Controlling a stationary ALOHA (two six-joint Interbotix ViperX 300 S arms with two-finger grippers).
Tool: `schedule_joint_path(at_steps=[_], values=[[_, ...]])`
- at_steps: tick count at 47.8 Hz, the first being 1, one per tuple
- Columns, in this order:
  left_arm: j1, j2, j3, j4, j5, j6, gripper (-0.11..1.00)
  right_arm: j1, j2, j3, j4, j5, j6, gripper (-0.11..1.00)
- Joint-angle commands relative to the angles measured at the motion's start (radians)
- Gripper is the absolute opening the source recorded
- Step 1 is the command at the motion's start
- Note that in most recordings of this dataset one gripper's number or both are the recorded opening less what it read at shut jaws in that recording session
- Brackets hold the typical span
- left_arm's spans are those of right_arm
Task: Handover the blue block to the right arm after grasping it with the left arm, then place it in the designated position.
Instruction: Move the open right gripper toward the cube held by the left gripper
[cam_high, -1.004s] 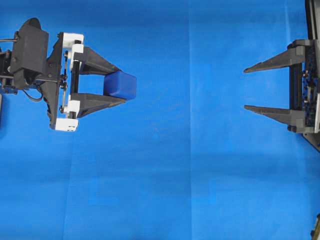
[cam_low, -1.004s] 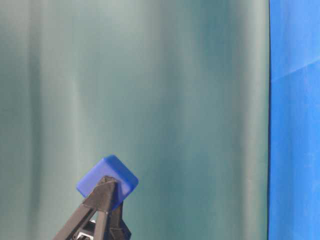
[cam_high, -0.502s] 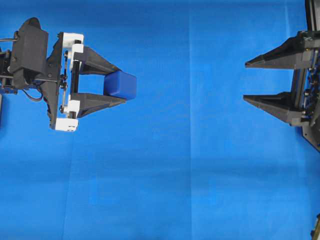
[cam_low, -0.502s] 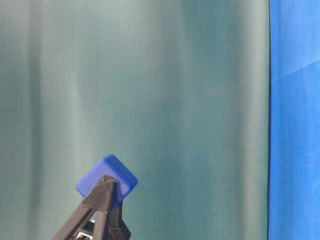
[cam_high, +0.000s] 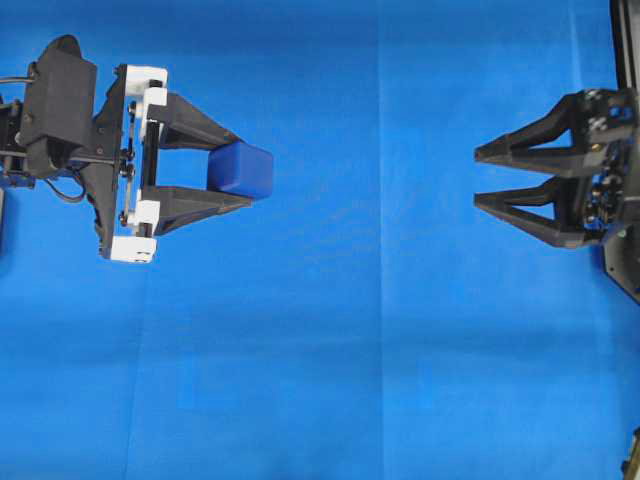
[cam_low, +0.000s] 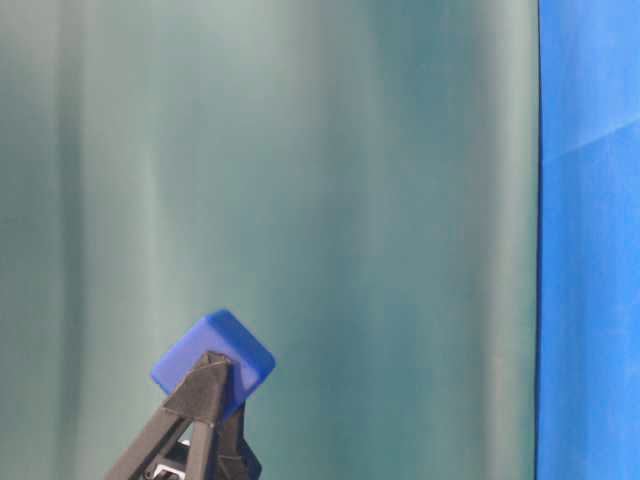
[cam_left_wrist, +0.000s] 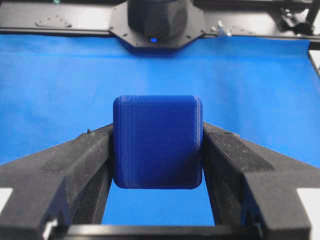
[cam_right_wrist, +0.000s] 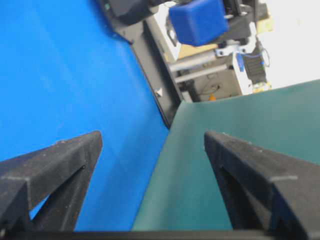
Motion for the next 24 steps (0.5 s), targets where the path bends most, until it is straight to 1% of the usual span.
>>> schedule_joint_path(at_steps=[1,9,13,17,24], values=[[-0.002,-0.014,-0.011,-0.002,-0.011,-0.002,0.46,0.003,0.011,-0.026,-0.037,-0.008,0.002,0.96],[-0.002,-0.014,-0.012,-0.002,-0.011,-0.002,0.46,0.003,0.023,-0.029,-0.123,-0.005,0.002,0.96],[-0.002,-0.014,-0.012,-0.002,-0.011,-0.002,0.46,0.003,0.021,-0.032,-0.153,-0.005,0.002,0.96],[-0.002,-0.014,-0.012,-0.002,-0.011,-0.002,0.47,0.003,0.018,-0.038,-0.172,-0.005,0.002,0.96],[-0.003,-0.014,-0.012,-0.002,-0.011,-0.002,0.46,0.003,0.018,-0.040,-0.176,-0.003,0.002,0.96]])
